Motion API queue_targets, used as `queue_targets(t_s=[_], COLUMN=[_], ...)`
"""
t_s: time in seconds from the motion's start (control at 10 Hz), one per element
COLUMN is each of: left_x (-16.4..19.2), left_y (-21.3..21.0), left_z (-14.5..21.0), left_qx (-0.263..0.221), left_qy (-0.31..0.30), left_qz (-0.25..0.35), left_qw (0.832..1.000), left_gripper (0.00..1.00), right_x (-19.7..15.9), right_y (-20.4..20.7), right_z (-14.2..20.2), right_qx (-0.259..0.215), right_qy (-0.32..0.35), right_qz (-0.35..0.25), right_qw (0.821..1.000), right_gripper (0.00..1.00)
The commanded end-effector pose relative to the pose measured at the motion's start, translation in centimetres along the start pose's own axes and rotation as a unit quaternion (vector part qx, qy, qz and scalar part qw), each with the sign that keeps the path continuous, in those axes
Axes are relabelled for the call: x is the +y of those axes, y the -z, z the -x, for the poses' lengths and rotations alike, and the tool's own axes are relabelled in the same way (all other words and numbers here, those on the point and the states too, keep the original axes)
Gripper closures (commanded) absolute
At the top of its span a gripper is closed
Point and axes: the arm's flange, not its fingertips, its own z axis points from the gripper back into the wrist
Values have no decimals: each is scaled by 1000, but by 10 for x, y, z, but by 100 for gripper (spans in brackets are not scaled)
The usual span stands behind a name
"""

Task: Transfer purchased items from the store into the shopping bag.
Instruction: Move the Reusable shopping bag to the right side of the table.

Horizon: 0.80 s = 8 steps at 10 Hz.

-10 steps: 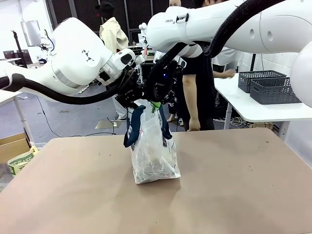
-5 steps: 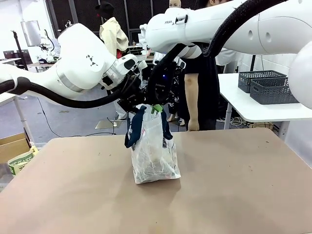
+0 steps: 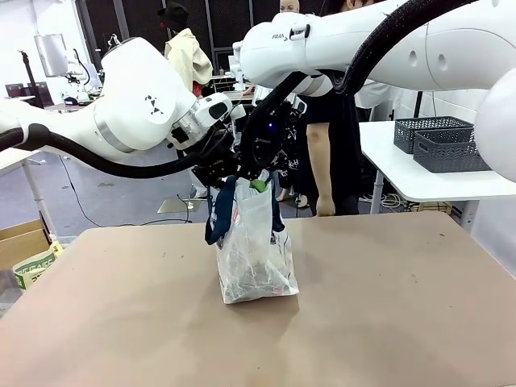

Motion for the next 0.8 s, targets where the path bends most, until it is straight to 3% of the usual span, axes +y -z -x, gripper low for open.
queue_targets(t_s=[0.0, 0.2, 0.7], left_x=[1, 0, 3], left_y=[-1, 0, -17], left_z=[-1, 0, 5], left_qx=[-4, 0, -59], left_qy=[1, -1, -9], left_qz=[11, -1, 11], left_qw=[1000, 1000, 998], left_gripper=[0, 0, 0], right_x=[6, 6, 6], right_y=[-3, -2, -1], right_z=[-8, -8, -5], right_qx=[2, 3, 4], right_qy=[0, -1, -3], right_qz=[-2, -1, -2], right_qw=[1000, 1000, 1000], right_gripper=[100, 100, 100])
